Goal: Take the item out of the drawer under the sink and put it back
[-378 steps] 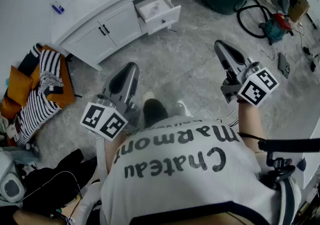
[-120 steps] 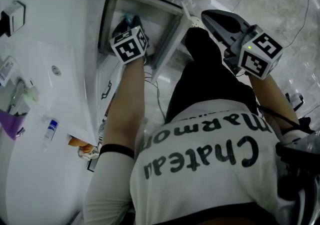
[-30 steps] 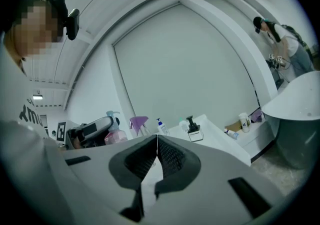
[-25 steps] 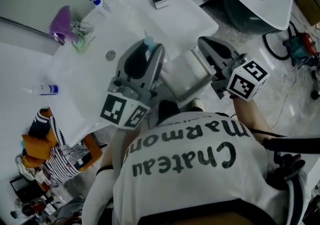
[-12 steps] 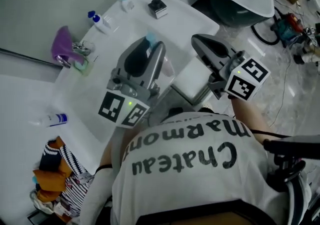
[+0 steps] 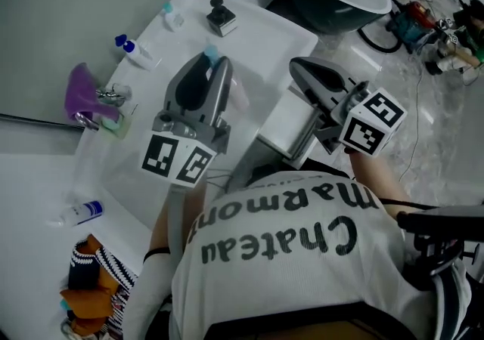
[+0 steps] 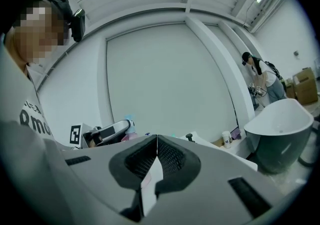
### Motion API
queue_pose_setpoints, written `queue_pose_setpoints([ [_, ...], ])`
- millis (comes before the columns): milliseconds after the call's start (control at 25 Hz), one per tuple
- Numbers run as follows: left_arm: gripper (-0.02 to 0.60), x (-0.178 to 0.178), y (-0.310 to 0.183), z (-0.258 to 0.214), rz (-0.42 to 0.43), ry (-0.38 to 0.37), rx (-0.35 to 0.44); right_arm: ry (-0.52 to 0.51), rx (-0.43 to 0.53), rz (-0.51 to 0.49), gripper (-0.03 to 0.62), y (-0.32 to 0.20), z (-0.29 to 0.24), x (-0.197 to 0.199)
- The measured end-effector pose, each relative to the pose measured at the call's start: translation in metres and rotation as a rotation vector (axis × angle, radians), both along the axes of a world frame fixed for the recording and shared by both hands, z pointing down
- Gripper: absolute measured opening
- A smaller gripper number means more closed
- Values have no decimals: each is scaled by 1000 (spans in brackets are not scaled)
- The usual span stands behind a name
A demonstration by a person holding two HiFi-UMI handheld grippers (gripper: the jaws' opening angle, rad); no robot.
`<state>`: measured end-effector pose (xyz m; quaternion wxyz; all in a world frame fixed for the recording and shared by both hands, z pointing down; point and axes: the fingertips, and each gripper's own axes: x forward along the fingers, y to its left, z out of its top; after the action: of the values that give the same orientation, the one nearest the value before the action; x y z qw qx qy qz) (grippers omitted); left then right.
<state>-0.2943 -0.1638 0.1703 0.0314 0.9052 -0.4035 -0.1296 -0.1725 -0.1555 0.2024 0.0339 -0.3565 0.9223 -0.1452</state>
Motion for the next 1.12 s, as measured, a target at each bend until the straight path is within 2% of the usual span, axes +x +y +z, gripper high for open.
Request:
queue_pose_setpoints([
  [400,112,3,-32,13,-41,16,-32,21,-17,4,12,-15,4,13],
  [680,112,22,-57,18,-49,-2,-52,28,-32,28,12,-23,2,41],
  [1120,112,43,-94,52,-46,-47,-81,25,-52,94,12,-32,19,77],
])
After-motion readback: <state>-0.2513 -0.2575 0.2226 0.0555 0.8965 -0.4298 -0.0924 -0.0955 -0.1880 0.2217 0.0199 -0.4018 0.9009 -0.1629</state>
